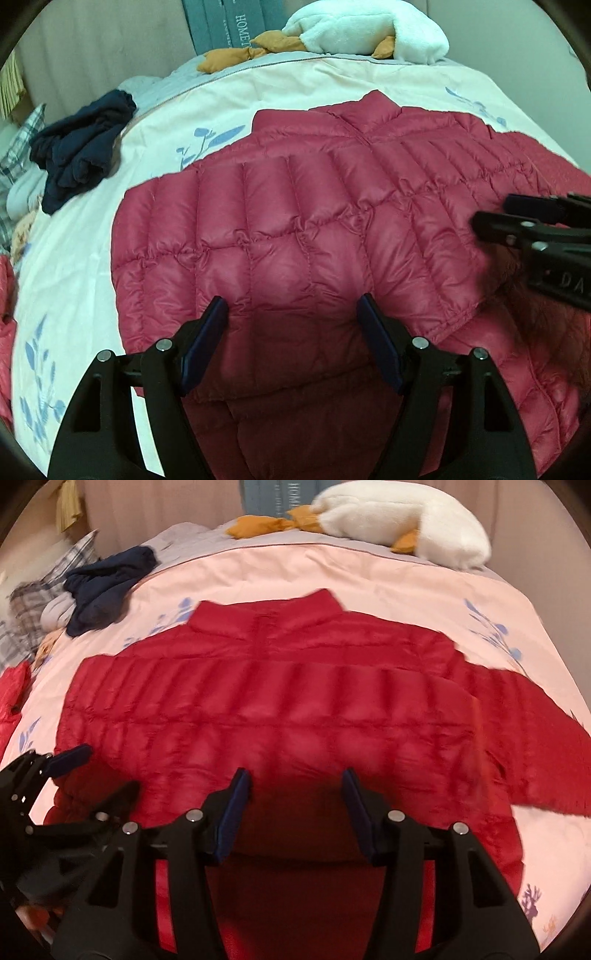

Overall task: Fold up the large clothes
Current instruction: 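Open the right tool and move it to the other sleeve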

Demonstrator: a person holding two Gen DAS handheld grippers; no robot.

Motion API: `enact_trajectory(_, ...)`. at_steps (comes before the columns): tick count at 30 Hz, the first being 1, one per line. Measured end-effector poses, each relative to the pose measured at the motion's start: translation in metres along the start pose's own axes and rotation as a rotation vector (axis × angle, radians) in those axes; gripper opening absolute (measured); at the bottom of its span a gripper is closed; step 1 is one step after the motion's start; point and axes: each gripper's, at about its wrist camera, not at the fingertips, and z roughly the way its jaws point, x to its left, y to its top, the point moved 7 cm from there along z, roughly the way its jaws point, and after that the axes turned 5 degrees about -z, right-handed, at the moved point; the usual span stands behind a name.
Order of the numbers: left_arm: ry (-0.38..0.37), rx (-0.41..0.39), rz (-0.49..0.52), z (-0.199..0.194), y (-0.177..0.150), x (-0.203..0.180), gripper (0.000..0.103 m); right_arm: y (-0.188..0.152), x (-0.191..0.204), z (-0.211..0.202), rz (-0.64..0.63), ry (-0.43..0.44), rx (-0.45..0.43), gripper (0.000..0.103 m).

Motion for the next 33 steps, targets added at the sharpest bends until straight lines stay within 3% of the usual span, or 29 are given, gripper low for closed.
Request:
enact_trajectory(5,-0.019,0.002,-0.017,-0.002,-0.002,0.003,0.077,-0.011,-0.053,-0.003,0.093,-0.102,0.034,0.054)
enact_trajectory(8,-0.025,0.007,-0.031,-0.004,-0.003,0.004,0.077,-0.012,-0.074,-0.011,0.181,-0.107,0.028,0.053)
enact_trajectory(11,-0.028,0.003,-0.038,-0.008,-0.003,0.004,0.077,-0.001,-0.062,-0.026,0.142,-0.109,-0.020,0.055)
enact_trajectory(14,-0.037,-0.007,-0.054,-0.013,-0.005,0.007,0.077,0.009,-0.040,-0.031,0.121,-0.046,-0.049,0.060)
enact_trajectory(17,-0.054,-0.005,-0.049,-0.019,-0.011,0.006,0.077,0.007,-0.021,-0.018,0.100,-0.037,-0.006,0.060)
enact_trajectory(19,-0.052,0.013,-0.017,-0.018,-0.016,0.004,0.082,-0.006,-0.023,-0.003,0.110,-0.086,0.059,0.061)
enact_trajectory(23,-0.052,0.032,0.003,-0.019,-0.026,0.008,0.083,-0.015,-0.048,-0.009,0.213,-0.115,0.048,0.064)
enact_trajectory(25,-0.070,0.023,-0.016,-0.027,-0.029,0.014,0.083,-0.016,-0.061,-0.017,0.252,-0.178,0.044,0.065)
enact_trajectory(29,-0.115,-0.032,-0.037,-0.058,-0.032,0.019,0.083,-0.016,-0.069,-0.034,0.291,-0.243,0.038,0.065)
enact_trajectory(33,-0.165,-0.088,-0.060,-0.089,-0.035,0.022,0.083,-0.013,-0.045,-0.045,0.261,-0.217,0.018,0.066)
